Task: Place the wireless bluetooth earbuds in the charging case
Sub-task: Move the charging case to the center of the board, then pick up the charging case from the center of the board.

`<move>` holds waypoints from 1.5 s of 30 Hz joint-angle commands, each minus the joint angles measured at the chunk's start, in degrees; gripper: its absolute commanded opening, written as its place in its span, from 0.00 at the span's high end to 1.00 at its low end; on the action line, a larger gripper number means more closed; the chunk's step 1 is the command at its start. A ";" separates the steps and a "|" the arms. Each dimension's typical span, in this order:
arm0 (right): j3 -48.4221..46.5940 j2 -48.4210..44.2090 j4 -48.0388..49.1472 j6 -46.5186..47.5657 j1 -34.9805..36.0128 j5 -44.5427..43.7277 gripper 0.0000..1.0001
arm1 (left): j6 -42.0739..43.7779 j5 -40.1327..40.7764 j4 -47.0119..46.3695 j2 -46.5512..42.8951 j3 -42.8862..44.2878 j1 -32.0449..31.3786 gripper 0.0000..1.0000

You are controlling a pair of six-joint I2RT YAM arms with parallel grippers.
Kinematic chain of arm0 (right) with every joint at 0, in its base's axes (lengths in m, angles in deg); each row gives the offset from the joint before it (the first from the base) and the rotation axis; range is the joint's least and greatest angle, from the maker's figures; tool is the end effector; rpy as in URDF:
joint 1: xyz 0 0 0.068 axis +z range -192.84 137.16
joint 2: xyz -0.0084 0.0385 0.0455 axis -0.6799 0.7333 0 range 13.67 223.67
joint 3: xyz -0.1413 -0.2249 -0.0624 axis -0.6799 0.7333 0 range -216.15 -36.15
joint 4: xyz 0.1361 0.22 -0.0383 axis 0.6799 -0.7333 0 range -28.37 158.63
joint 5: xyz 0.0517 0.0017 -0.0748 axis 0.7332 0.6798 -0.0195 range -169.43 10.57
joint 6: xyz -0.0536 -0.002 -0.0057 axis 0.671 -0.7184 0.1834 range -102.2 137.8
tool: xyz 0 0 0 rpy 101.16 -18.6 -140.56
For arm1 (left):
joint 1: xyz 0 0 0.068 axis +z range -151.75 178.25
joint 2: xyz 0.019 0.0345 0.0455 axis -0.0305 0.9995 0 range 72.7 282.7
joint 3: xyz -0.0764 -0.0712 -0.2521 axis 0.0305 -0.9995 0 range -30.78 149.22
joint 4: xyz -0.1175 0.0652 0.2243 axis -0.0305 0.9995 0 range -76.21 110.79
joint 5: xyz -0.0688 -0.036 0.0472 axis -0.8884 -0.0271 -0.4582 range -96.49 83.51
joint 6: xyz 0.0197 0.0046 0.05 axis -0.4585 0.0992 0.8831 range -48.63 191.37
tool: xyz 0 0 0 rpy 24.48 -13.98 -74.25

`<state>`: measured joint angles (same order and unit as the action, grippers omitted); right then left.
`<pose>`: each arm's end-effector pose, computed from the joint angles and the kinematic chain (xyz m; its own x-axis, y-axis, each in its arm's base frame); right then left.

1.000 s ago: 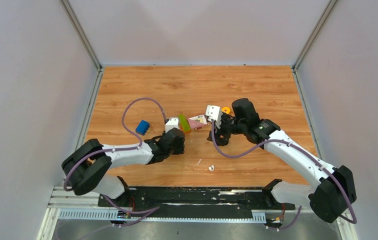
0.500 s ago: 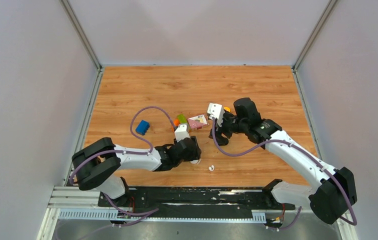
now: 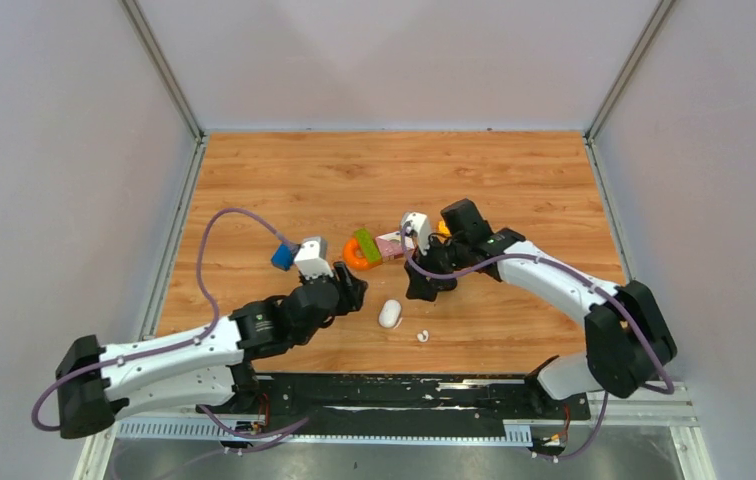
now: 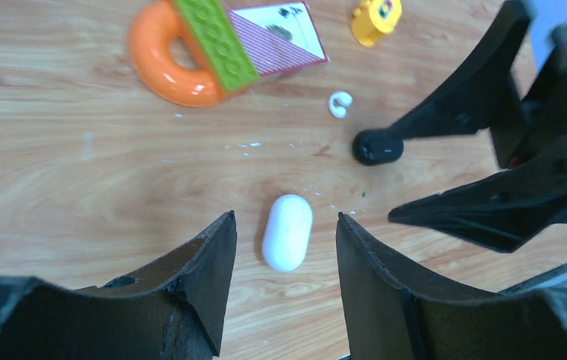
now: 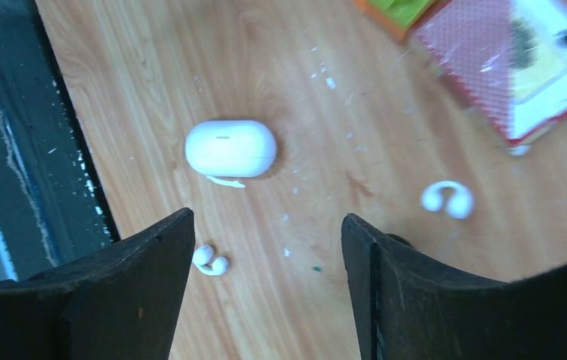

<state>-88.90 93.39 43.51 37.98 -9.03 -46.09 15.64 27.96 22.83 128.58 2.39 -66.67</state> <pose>0.2236 0.1733 0.2337 -0.3582 -0.5867 -0.7263 -0.9258 0.3238 0.1951 0.1067 -0.1808 0.2384 -0.5743 -0.3806 -0.7248 0.1214 0.8360 -0.5352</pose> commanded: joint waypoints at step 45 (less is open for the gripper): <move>-26.82 37.18 -10.99 -9.04 19.28 -19.52 0.24 | 5.09 13.93 24.53 -25.76 1.33 -0.58 0.44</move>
<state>-116.62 127.90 27.51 27.90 8.17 -54.15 20.37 41.21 48.69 103.18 3.46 -66.98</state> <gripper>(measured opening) 0.759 0.563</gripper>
